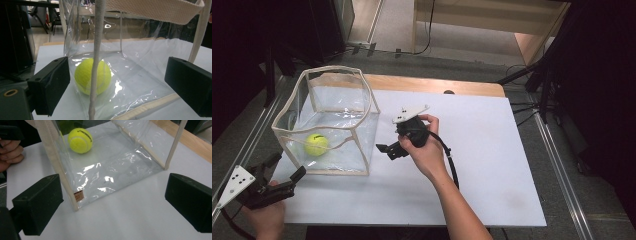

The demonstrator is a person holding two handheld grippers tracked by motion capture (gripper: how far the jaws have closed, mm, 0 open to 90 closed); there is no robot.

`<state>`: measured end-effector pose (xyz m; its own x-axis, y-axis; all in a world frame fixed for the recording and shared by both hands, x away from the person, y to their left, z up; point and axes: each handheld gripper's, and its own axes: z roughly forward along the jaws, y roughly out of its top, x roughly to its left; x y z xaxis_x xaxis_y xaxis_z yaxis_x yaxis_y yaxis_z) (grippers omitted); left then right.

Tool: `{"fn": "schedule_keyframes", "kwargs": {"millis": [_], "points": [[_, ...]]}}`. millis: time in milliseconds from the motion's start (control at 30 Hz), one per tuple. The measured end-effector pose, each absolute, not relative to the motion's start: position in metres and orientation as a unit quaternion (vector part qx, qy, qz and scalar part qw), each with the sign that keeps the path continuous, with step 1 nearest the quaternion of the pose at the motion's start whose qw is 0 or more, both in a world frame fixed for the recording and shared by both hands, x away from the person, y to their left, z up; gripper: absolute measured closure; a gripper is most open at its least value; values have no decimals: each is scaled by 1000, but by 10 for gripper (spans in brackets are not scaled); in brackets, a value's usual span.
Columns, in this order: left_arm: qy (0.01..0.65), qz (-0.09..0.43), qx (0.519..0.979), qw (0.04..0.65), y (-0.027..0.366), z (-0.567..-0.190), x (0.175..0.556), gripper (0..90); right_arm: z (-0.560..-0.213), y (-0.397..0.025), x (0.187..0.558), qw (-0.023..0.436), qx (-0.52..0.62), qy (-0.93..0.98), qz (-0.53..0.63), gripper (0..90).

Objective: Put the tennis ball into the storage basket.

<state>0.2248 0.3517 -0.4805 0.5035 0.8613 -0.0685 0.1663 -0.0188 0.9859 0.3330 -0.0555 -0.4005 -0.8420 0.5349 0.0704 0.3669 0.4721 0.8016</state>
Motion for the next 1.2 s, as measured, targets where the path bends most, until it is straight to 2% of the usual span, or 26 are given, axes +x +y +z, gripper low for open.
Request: {"fn": "schedule_keyframes", "kwargs": {"millis": [1200], "points": [[396,303,652,571,351,-481,225,65,-461,-110,305,118,299,826,463,5]]}}
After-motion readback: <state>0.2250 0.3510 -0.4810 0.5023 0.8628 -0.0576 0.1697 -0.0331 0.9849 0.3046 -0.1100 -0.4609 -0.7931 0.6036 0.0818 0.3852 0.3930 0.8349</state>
